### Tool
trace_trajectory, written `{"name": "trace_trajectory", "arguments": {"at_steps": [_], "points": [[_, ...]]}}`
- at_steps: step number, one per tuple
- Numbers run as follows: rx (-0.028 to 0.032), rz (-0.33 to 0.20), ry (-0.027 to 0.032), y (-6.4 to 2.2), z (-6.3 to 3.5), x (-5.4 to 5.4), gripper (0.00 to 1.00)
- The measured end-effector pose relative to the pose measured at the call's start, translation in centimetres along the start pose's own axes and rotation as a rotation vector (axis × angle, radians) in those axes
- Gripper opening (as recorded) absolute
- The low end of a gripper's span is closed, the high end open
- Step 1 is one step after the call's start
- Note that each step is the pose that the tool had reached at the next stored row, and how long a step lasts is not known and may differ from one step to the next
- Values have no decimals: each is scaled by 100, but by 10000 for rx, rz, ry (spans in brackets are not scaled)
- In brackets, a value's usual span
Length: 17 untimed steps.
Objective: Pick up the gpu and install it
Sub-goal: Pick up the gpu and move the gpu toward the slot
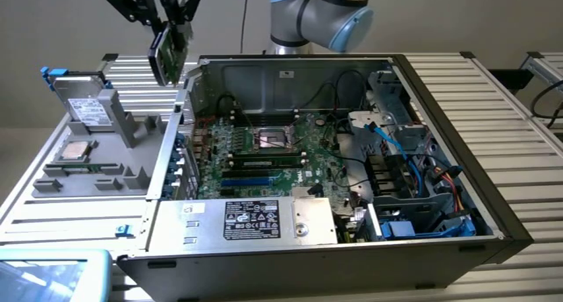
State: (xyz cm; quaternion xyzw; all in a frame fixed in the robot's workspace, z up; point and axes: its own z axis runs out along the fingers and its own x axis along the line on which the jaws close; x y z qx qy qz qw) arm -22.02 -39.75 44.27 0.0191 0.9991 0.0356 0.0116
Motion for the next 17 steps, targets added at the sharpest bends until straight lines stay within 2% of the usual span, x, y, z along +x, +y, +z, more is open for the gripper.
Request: {"name": "trace_trajectory", "arguments": {"at_steps": [3, 8, 17], "points": [[0, 0, -5, 4, 11, -138, 28], [-4, -4, -52, 3, 65, -351, 28], [-12, -6, -80, -24, 217, -654, 28]]}}
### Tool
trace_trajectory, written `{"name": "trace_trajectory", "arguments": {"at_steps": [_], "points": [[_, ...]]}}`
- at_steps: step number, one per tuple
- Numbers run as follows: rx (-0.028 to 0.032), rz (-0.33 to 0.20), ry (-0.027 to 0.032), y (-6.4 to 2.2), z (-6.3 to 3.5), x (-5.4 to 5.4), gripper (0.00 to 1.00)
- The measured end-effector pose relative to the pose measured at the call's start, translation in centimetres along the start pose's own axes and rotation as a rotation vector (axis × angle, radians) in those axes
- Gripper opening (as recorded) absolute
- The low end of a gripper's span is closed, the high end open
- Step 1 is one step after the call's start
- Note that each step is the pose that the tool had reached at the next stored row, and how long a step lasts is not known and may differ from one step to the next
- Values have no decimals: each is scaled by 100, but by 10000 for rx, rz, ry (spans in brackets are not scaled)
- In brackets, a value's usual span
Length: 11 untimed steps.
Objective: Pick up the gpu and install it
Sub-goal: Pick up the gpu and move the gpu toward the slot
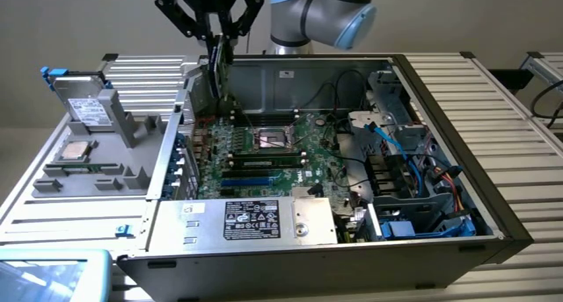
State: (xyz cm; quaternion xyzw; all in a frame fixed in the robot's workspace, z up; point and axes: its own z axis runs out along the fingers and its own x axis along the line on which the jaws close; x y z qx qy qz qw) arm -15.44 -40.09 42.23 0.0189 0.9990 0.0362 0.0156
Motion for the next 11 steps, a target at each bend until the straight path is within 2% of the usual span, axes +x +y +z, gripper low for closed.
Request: {"name": "trace_trajectory", "arguments": {"at_steps": [7, 11], "points": [[0, 1, -1, -24, 132, -218, 28], [1, 1, -1, -29, 209, -379, 28]]}}
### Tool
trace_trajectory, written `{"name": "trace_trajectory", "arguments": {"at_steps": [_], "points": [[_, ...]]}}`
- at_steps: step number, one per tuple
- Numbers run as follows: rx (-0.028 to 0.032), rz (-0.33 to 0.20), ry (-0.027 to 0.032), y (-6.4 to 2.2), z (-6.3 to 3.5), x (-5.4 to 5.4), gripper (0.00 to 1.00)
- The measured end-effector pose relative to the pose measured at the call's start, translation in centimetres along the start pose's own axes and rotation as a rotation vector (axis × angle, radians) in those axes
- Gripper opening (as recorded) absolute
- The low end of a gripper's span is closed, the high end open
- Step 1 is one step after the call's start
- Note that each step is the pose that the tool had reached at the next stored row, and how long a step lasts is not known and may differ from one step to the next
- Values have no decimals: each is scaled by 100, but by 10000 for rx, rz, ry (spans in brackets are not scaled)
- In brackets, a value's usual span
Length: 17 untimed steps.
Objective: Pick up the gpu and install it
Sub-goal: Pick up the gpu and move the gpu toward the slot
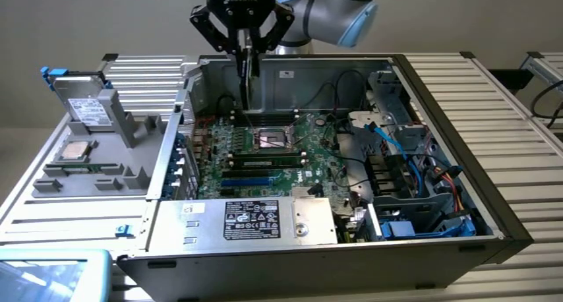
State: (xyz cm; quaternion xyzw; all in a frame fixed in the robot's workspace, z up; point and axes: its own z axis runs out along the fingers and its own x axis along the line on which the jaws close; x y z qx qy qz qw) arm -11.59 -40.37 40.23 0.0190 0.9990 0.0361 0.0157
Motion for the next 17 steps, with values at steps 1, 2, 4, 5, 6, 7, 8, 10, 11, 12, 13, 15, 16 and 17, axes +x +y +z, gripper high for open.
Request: {"name": "trace_trajectory", "arguments": {"at_steps": [1, 2, 4, 5, 6, 7, 8, 10, 11, 12, 13, 15, 16, 17], "points": [[0, 0, 0, 0, 19, -45, 28], [0, -2, 0, 0, 39, -89, 28], [-1, 0, -1, 1, 78, -179, 28], [-1, -1, -1, 1, 98, -224, 28], [1, 0, 0, 1, 117, -268, 28], [0, 0, -1, 2, 137, -315, 28], [0, 0, -1, 2, 155, -359, 28], [-1, 0, -1, 3, 188, -448, 28], [-1, -1, -1, 4, 205, -493, 28], [-3, -1, -2, 5, 222, -539, 28], [-3, 0, -1, 4, 235, -565, 28], [-4, -1, -2, 4, 248, -591, 28], [-2, -1, -1, 4, 247, -591, 28], [-1, -1, -1, 5, 247, -591, 28]]}}
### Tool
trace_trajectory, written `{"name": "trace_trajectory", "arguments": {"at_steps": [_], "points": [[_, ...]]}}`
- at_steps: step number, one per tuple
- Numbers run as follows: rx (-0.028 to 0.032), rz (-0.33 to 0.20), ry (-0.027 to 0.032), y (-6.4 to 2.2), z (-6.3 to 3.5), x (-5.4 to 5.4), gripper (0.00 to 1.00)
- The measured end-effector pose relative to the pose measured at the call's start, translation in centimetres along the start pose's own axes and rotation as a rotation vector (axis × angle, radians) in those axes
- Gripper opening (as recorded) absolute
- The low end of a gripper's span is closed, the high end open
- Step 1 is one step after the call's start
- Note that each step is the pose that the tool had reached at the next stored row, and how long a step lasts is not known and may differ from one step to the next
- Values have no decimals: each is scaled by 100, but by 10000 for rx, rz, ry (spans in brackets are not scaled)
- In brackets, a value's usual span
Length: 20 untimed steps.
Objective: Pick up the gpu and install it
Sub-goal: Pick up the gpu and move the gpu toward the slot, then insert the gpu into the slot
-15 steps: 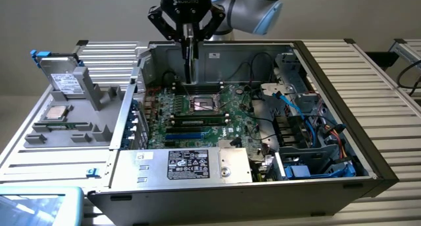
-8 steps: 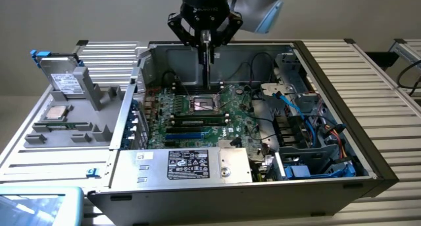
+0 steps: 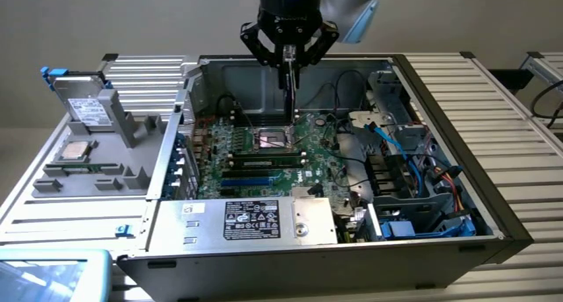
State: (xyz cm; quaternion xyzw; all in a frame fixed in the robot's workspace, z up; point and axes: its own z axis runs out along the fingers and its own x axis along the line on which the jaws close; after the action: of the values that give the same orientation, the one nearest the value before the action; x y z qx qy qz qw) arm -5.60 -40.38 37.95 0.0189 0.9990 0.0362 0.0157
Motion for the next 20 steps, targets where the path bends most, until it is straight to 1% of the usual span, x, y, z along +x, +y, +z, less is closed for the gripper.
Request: {"name": "trace_trajectory", "arguments": {"at_steps": [4, 6, 20], "points": [[0, -3, 0, 0, 0, 0, 28], [-5, -144, 10, 0, 0, -1, 28], [-80, -2672, 196, 0, 1, -1, 28]]}}
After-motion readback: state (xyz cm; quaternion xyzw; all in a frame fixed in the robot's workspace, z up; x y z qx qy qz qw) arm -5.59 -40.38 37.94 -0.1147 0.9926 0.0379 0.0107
